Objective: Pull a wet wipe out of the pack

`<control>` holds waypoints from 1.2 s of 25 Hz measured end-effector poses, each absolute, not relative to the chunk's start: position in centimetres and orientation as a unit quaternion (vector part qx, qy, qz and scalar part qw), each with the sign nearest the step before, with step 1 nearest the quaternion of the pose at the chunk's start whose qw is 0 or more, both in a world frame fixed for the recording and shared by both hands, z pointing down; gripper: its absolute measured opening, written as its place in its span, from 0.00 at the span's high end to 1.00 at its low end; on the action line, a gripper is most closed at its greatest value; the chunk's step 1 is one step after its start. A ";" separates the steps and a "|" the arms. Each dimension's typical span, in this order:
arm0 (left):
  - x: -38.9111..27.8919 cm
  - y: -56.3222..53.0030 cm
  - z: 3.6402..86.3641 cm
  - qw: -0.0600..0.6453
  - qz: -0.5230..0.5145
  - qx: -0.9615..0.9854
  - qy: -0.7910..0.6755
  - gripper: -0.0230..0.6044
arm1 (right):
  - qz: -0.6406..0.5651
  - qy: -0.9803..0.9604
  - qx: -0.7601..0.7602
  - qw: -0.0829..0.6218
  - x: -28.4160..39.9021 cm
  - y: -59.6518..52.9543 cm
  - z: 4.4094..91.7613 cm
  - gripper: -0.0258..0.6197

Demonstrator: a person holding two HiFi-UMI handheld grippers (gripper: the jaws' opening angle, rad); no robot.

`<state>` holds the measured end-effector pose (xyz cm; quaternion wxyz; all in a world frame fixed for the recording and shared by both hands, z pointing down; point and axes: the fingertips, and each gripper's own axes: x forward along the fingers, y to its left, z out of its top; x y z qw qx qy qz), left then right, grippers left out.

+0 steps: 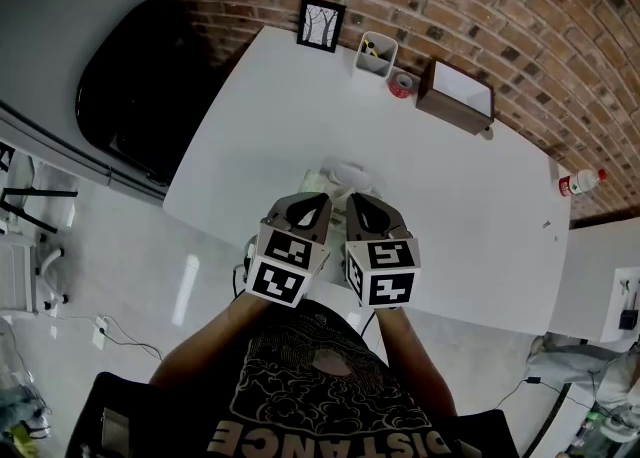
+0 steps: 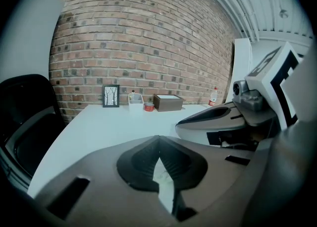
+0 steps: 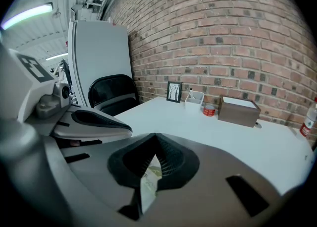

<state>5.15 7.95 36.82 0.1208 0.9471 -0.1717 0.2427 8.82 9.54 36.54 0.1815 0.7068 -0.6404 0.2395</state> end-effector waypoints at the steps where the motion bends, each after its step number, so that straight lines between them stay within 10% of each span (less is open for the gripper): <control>1: 5.1 8.0 36.7 0.122 0.241 0.947 -0.173 0.94 | 0.237 -0.641 0.708 0.181 8.8 9.6 36.4 0.93; 30: 2.5 11.5 33.8 0.114 0.203 0.953 -0.192 0.94 | 0.172 -0.644 0.733 0.135 6.9 12.8 31.1 0.93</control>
